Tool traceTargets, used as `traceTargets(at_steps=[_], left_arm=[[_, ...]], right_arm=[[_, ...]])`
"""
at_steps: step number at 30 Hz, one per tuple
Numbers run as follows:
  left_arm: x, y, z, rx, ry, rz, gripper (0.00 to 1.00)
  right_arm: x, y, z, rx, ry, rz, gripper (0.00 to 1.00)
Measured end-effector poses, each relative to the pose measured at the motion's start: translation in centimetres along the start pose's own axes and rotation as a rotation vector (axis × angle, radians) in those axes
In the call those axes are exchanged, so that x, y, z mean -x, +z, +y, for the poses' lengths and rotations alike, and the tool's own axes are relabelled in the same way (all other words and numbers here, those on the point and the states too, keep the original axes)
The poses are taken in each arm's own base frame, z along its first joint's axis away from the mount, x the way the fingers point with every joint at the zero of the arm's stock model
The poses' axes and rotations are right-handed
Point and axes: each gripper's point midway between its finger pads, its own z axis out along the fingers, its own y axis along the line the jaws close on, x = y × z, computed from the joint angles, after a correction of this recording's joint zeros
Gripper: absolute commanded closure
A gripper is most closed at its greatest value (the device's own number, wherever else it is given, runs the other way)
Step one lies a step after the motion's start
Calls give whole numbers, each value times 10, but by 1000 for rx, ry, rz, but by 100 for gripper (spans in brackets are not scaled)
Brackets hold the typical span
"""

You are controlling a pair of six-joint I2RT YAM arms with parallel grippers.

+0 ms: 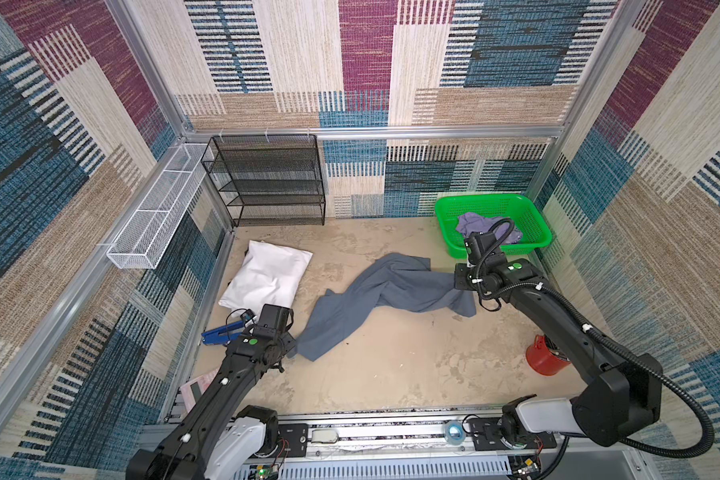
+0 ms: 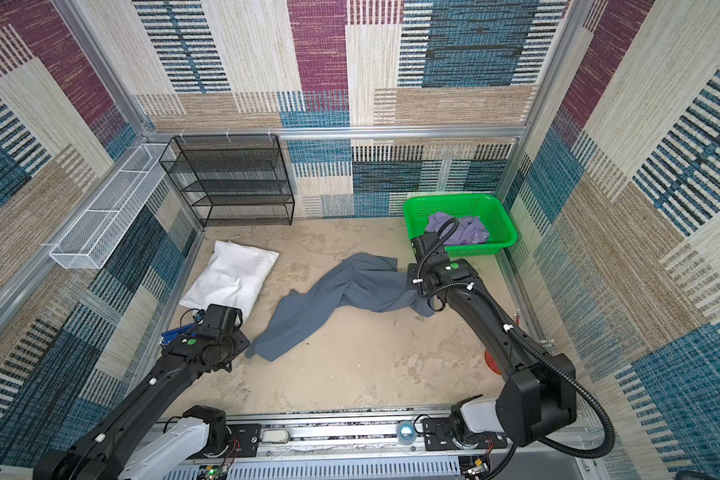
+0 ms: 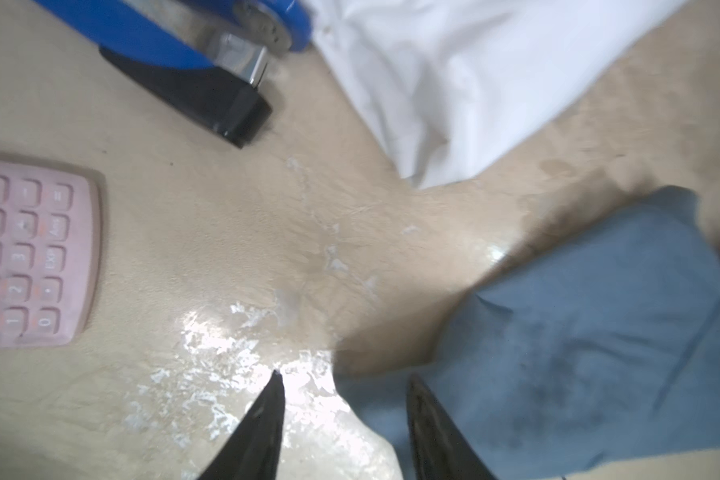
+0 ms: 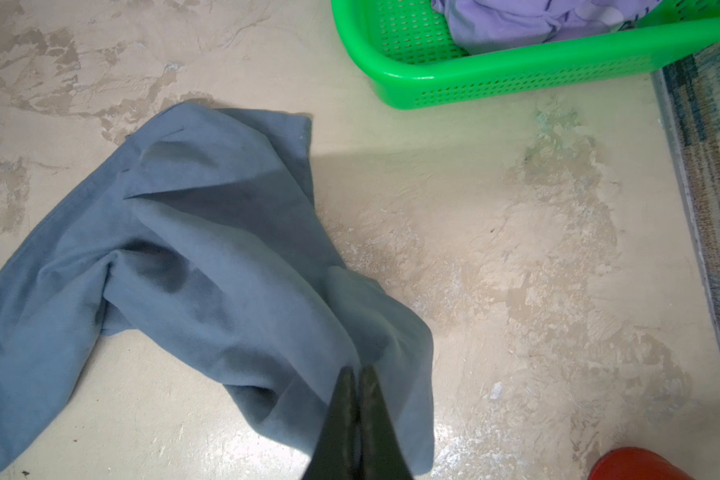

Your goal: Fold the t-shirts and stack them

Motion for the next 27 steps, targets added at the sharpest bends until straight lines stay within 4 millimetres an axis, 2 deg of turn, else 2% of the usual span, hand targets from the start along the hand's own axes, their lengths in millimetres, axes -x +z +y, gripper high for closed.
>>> traceTargets(at_steps=[5,10,16,23,27], left_arm=[[-11,16,-4,-29,-108,98,50],[-24,17,-17,-97,-184,186,49],[-43,19,-16,-106,-243,269,49],[-56,23,-12,-96,-309,319,51],[-57,28,-28,-135,-303,346,56]], right_arm=[[-6,2,1,13,-4,8,100],[-13,4,1,24,-5,21,100],[-16,6,2,33,-8,25,100],[-13,7,2,37,-14,12,100],[-14,8,3,43,-17,13,100]])
